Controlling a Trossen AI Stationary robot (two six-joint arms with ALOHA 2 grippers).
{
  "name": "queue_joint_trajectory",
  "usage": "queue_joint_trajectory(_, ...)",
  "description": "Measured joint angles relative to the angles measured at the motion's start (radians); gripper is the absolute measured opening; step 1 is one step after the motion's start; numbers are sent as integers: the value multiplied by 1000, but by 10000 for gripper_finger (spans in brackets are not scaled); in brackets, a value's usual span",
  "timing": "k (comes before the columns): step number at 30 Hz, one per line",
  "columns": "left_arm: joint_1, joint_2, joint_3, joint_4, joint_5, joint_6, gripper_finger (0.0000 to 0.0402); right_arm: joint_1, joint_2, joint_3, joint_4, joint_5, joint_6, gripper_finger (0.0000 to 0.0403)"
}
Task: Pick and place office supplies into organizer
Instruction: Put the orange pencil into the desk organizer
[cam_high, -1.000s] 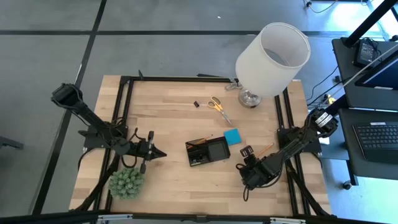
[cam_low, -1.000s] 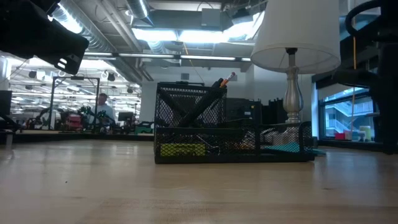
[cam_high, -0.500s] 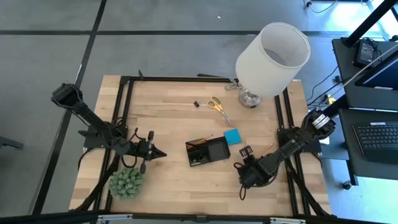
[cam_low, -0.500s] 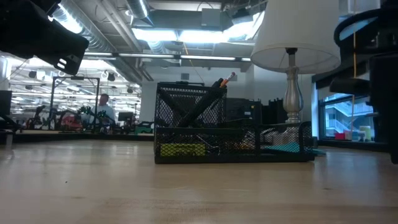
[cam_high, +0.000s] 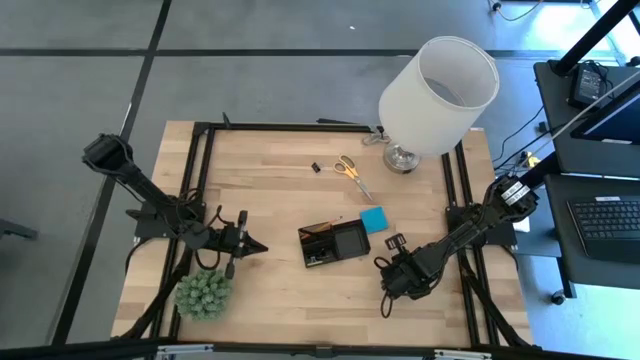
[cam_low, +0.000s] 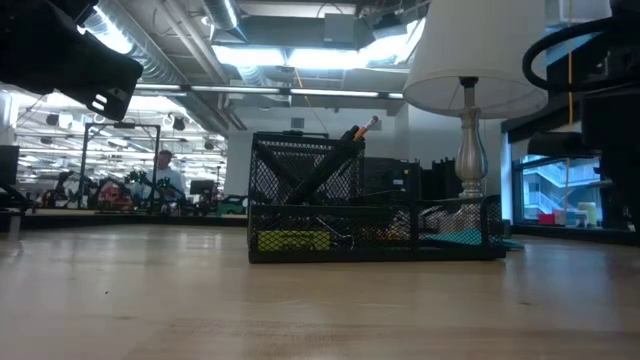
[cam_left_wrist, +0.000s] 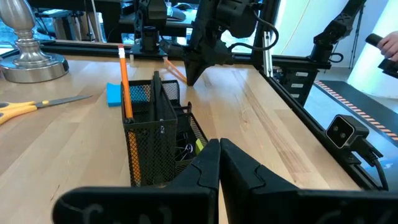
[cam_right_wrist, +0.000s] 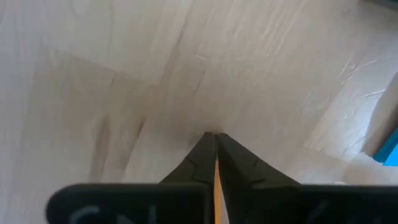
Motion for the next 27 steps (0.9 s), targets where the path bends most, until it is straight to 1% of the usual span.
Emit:
queue_joint_trajectory(4,0,0,0,0,0,0,2,0,4,12,-6,0,28,15)
queue_joint_trajectory(8,0,0,0,0,0,0,2,-1,10,54,-32,2,34,11)
queue_joint_trajectory(13,0,0,0,0,0,0,2,-6,9,115,-50,50,52,3)
queue_joint_trajectory(20,0,0,0,0,0,-8,2,-4,9,181,-57,56,52,2)
queue_joint_trajectory(25,0,0,0,0,0,-8,2,-2,9,260,-84,55,49,1)
queue_joint_trajectory(27,0,0,0,0,0,-8,2,-2,9,306,-119,76,48,1)
